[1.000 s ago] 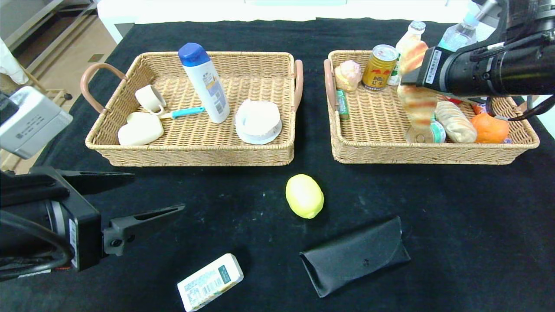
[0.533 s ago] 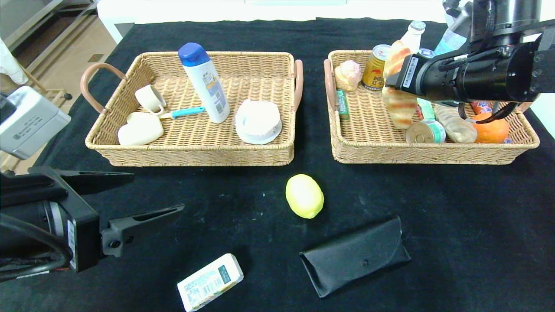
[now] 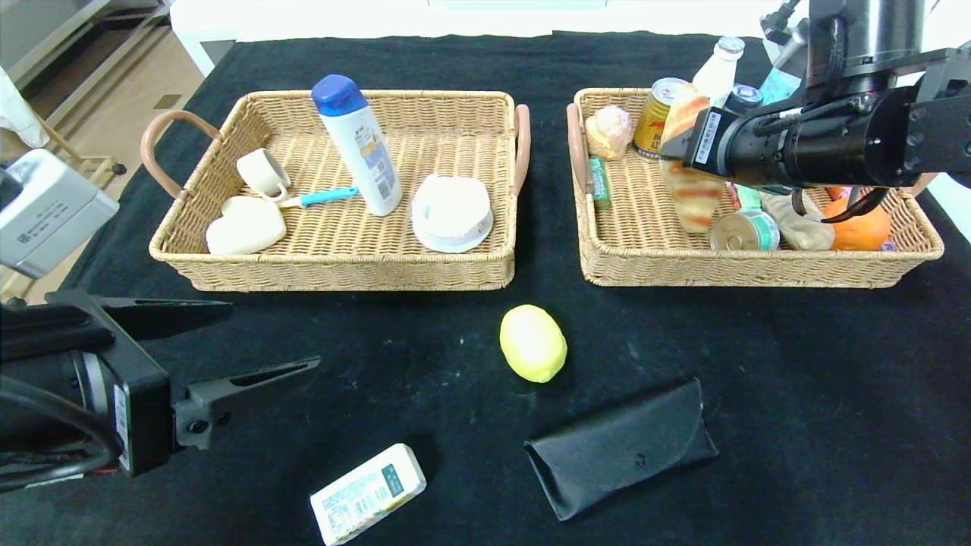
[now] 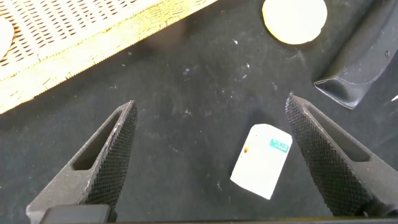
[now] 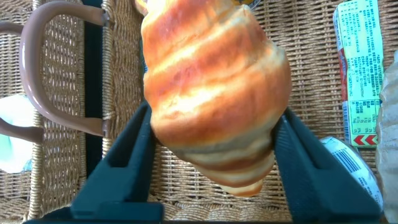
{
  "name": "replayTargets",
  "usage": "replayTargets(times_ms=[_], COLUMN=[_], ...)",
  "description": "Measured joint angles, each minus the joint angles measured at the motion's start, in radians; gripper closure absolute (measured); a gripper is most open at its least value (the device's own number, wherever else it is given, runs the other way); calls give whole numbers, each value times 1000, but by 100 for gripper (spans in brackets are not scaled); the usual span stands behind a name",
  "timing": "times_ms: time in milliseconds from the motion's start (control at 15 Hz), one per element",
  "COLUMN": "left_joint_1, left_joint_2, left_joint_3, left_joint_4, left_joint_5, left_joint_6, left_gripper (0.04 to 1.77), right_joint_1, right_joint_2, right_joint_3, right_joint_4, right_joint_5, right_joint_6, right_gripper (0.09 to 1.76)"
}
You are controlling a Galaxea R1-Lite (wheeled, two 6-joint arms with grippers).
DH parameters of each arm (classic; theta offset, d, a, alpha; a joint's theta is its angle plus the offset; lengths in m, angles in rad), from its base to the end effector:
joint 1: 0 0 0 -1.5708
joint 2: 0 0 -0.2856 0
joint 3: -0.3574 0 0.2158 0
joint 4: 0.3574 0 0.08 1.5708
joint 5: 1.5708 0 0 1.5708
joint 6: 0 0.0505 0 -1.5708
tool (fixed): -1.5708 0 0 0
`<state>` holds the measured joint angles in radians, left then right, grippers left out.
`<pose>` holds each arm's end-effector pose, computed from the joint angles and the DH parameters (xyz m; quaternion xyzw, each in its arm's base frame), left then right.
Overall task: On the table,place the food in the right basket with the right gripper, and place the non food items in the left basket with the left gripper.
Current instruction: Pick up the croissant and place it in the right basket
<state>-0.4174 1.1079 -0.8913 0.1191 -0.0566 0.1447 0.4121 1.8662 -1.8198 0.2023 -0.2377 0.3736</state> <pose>0.1901 -0.0874 0.2429 0.0992 0.1472 -0.2428 0.9537 0.3838 0.1548 0.3075 0.1447 0.1315 0.0631 0.9787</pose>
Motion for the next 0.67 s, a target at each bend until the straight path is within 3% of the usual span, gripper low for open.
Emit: replayTargets(times_ms=[267, 667], left_joint_1=[0, 0], left_joint_2=[0, 0], left_joint_3=[0, 1], left_joint_4=[0, 0], left_joint_5=[0, 0], left_joint_6=[0, 1], left_gripper=[9, 9], right_joint_1=[0, 4], right_joint_2=[1, -2], right_joint_3=[4, 5], right_joint_4=[3, 9], right_joint_5=[0, -20], right_joint_6=[-3, -9], right_gripper=[42, 27])
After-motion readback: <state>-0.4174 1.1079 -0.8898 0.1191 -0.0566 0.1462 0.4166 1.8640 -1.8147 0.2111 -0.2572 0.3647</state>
